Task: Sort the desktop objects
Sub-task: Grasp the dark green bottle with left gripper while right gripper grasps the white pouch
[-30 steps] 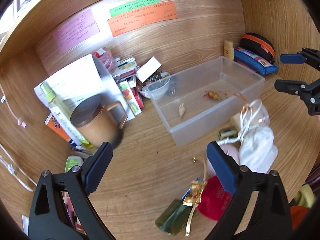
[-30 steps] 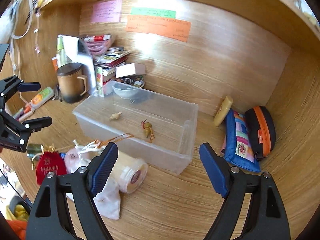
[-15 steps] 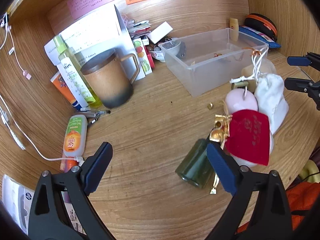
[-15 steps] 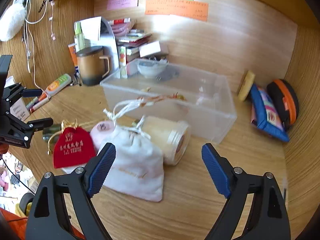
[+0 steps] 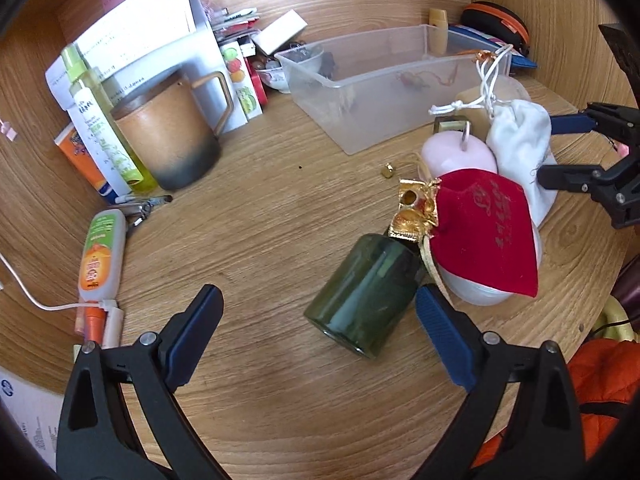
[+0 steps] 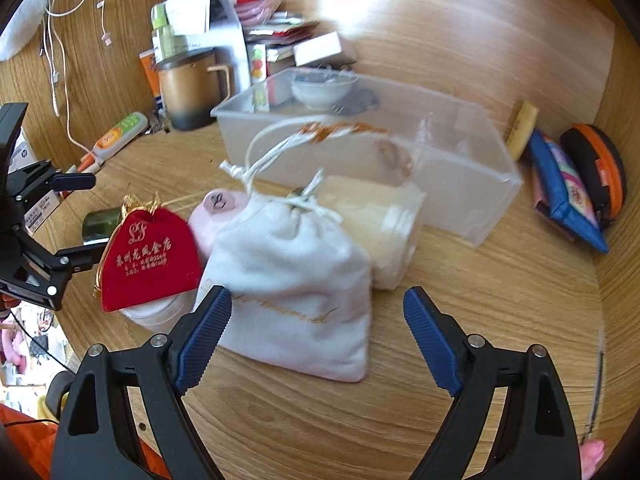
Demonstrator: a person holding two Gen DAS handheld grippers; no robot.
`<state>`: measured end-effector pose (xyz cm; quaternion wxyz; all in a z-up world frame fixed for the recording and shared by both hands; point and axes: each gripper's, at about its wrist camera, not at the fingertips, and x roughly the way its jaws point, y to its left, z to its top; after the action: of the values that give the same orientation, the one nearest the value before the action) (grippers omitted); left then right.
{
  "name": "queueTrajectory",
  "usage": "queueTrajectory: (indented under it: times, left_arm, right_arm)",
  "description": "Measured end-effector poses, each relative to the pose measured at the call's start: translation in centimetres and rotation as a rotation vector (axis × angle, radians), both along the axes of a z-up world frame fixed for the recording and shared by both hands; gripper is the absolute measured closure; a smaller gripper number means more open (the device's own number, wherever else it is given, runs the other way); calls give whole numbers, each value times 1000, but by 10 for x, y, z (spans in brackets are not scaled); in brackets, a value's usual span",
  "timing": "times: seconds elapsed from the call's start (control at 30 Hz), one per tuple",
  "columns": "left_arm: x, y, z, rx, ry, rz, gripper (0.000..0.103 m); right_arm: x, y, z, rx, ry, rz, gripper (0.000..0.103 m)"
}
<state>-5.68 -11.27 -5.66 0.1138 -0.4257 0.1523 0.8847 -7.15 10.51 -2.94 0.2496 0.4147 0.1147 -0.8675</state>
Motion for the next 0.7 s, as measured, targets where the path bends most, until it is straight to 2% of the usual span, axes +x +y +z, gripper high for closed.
queueTrajectory:
  times: [0.27, 0.43, 0.53, 0.67, 0.7]
  left_arm:
    - [-9, 9, -5, 16, -3, -34, 5]
    - [-9, 8, -4, 38, 10, -37, 5]
    - [-10, 6, -5, 41, 19, -20, 5]
    - [-10, 1, -5, 45, 31, 9, 6]
    - [-10, 0, -5, 46, 32, 13, 11]
  right_arm:
    - [-8, -10, -13, -24, -36, 2, 17]
    - [-20, -6, -22, -94, -114, -6, 18]
    - [-22, -5, -23, -108, -115, -8, 19]
    - [-21, -8, -23, -115, -114, 16, 28]
    - [-21, -9, -23, -115, -113, 17, 30]
